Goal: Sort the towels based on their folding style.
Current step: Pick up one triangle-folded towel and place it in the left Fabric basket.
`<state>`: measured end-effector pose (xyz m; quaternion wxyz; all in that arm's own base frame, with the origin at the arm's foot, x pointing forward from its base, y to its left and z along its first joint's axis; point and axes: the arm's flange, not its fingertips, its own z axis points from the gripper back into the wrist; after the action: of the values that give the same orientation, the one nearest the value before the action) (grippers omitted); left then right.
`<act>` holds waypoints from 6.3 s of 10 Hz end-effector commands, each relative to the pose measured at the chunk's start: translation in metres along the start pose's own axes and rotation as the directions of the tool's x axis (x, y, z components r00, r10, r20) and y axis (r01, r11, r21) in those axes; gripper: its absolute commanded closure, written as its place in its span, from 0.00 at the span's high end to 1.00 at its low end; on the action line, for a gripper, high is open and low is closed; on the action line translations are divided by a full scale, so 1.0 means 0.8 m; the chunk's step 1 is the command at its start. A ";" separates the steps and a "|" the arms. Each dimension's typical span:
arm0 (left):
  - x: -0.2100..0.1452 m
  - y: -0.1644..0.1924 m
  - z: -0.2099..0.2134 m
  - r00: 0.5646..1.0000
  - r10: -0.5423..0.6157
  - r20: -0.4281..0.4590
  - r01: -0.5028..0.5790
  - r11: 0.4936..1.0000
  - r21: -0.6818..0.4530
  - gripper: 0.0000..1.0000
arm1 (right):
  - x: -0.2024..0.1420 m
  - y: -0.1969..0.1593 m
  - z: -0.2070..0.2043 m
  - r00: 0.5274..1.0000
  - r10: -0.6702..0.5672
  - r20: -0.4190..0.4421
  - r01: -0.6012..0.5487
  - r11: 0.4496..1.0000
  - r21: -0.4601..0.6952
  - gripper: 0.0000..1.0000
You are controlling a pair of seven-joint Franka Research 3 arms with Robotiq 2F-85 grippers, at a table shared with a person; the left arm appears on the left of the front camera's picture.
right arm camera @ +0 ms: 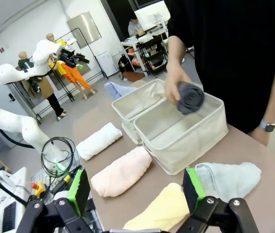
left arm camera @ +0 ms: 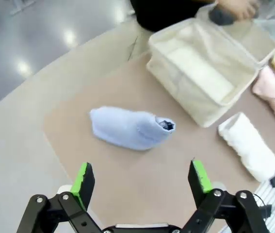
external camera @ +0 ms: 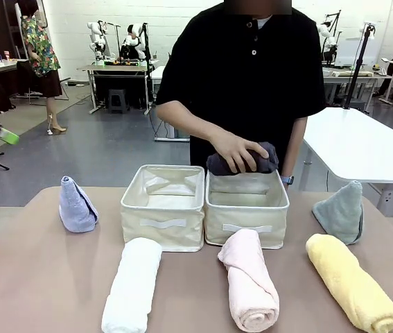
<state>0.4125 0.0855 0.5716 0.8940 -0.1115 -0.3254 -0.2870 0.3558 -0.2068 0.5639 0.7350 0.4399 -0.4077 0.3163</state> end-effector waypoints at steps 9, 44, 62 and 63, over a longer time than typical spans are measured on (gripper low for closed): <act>0.098 -0.085 -0.137 0.807 0.419 -0.415 -0.384 0.908 0.169 1.00 | 0.000 0.000 0.002 1.000 0.010 0.009 -0.010 1.000 0.010 1.00; 0.059 -0.069 -0.191 0.650 0.698 -0.301 -0.530 0.700 0.478 0.00 | 0.000 0.000 0.002 1.000 0.010 0.009 -0.010 1.000 0.010 1.00; 0.124 -0.151 0.174 0.876 -0.131 -0.464 0.077 0.988 -0.133 0.14 | 0.000 0.000 0.002 1.000 0.010 0.009 -0.010 1.000 0.010 1.00; 0.147 -0.163 0.164 0.819 -0.330 -0.470 0.259 0.943 -0.211 0.14 | 0.000 0.000 0.002 1.000 0.010 0.009 -0.010 1.000 0.010 1.00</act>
<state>0.3286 -0.0140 0.7349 0.9379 -0.0751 -0.0699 -0.3314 0.3551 -0.2075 0.5636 0.7351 0.4412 -0.4064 0.3159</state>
